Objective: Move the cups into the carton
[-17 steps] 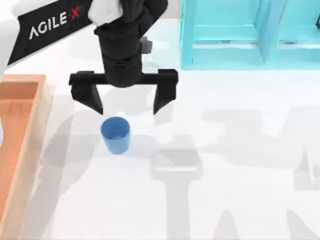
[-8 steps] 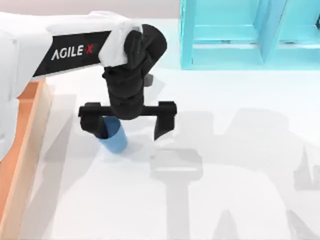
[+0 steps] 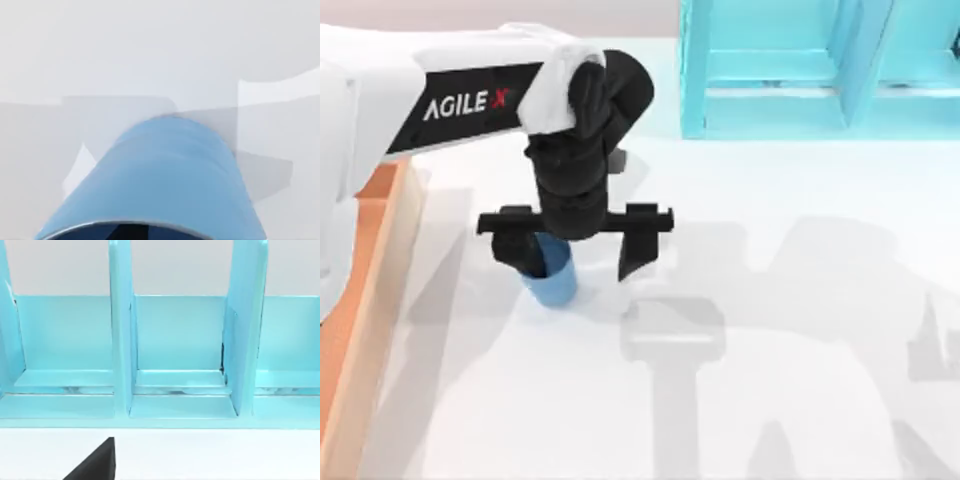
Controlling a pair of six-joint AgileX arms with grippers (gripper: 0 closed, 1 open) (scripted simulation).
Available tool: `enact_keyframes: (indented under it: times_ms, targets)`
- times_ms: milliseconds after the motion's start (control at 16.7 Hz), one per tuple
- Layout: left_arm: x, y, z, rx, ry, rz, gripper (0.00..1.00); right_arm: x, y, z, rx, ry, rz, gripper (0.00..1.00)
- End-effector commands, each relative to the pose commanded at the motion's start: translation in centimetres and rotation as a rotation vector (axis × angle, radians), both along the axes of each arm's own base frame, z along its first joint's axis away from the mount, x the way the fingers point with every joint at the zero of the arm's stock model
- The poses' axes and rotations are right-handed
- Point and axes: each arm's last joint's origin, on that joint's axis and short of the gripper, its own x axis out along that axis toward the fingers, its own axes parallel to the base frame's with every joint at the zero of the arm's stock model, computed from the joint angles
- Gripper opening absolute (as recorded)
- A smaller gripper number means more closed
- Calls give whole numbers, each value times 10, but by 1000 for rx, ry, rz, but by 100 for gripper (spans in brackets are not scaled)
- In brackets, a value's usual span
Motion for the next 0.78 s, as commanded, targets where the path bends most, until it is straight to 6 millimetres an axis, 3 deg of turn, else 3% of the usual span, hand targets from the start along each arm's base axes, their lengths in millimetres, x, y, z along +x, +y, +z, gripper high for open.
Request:
enact_keyframes:
  times_ms: [480, 780]
  targets:
    - [0, 0, 0, 0, 0, 0, 2, 0, 0, 0, 0, 0, 0, 100]
    - [0, 0, 0, 0, 0, 0, 0, 0, 0, 0, 0, 0, 0, 100]
